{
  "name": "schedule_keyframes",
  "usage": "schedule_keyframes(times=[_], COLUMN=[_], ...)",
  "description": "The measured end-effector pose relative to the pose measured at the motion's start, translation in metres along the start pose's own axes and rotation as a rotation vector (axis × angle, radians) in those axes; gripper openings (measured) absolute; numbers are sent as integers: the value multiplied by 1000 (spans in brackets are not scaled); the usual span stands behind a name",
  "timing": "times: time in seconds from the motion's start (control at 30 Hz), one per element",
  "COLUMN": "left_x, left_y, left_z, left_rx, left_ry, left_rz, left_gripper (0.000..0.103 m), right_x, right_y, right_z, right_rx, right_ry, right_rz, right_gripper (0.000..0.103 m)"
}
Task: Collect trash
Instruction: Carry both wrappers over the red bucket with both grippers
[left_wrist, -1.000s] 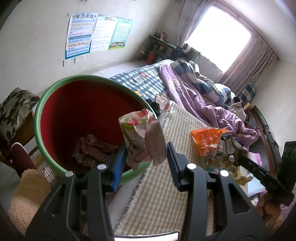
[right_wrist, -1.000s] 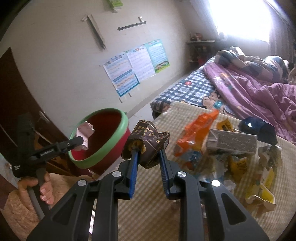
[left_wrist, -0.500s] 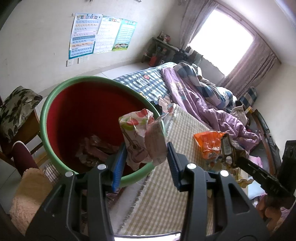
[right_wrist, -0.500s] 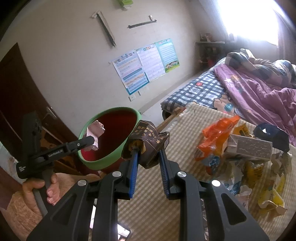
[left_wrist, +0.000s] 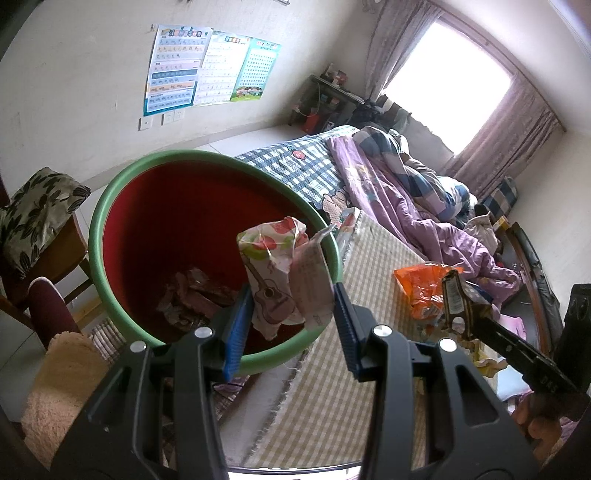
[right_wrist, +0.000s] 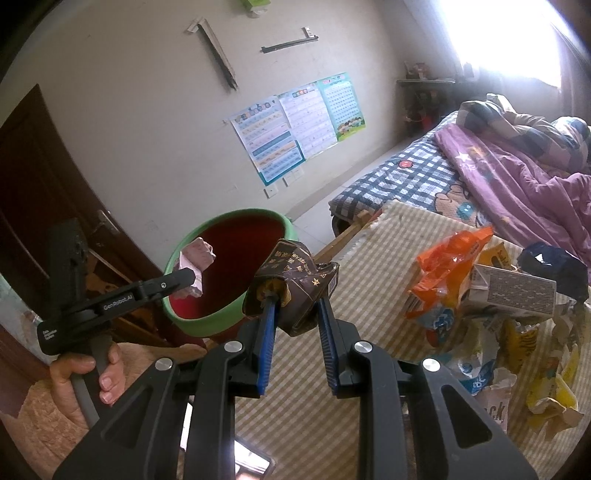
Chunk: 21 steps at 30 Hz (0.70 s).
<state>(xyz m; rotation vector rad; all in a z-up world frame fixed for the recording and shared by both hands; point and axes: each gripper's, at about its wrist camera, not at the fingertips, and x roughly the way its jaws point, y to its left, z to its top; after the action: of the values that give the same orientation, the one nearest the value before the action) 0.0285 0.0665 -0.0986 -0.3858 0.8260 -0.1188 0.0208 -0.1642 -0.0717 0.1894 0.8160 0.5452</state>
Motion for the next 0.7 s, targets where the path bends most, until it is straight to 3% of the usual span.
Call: schedule_keyframes(times=[0.7], left_x=[-11], left_y=[10], left_z=[5], left_rx=[-20], left_ry=[-43], left_rz=[35], left_gripper=[41], right_x=[17], right_y=[14], right_z=[4], right_rx=[-19], right_ry=[18], right_rz=[38], right_gripper=[23])
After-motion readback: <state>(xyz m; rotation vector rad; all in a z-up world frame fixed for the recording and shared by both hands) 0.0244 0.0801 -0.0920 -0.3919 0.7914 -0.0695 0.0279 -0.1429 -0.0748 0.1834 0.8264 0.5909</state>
